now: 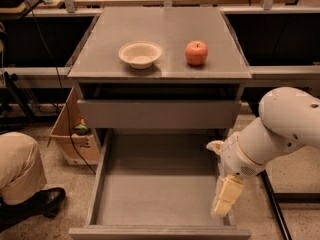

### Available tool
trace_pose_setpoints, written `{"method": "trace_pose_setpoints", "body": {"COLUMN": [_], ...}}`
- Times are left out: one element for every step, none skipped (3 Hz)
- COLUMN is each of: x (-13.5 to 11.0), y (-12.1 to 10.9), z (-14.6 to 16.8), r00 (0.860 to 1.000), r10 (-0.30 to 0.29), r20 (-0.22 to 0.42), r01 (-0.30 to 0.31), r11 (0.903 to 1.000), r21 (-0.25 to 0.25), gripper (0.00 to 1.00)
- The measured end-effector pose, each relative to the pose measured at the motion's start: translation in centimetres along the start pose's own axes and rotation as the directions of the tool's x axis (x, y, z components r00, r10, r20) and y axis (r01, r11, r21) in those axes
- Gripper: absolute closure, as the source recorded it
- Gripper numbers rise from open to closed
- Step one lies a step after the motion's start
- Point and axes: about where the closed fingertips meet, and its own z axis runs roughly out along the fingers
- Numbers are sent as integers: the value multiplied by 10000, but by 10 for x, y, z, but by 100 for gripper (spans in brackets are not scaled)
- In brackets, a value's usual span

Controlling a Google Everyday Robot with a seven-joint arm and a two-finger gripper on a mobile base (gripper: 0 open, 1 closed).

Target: Close middle drawer

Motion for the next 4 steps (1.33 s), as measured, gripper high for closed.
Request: {"method": "trace_pose_setpoints", "body": {"x": [1, 5, 12, 15], "y": [2, 1, -8, -14], "z": [4, 37, 87, 135], "r00": [9999, 9977, 9927, 9845], "r10": [75, 169, 133, 0], "r20": [91, 660, 1198, 1754], "r01": [-76, -167, -113, 45], "r11": [9999, 9999, 9998, 9997], "r21": [106, -36, -181, -252], "gripper": [0, 0, 0, 0]}}
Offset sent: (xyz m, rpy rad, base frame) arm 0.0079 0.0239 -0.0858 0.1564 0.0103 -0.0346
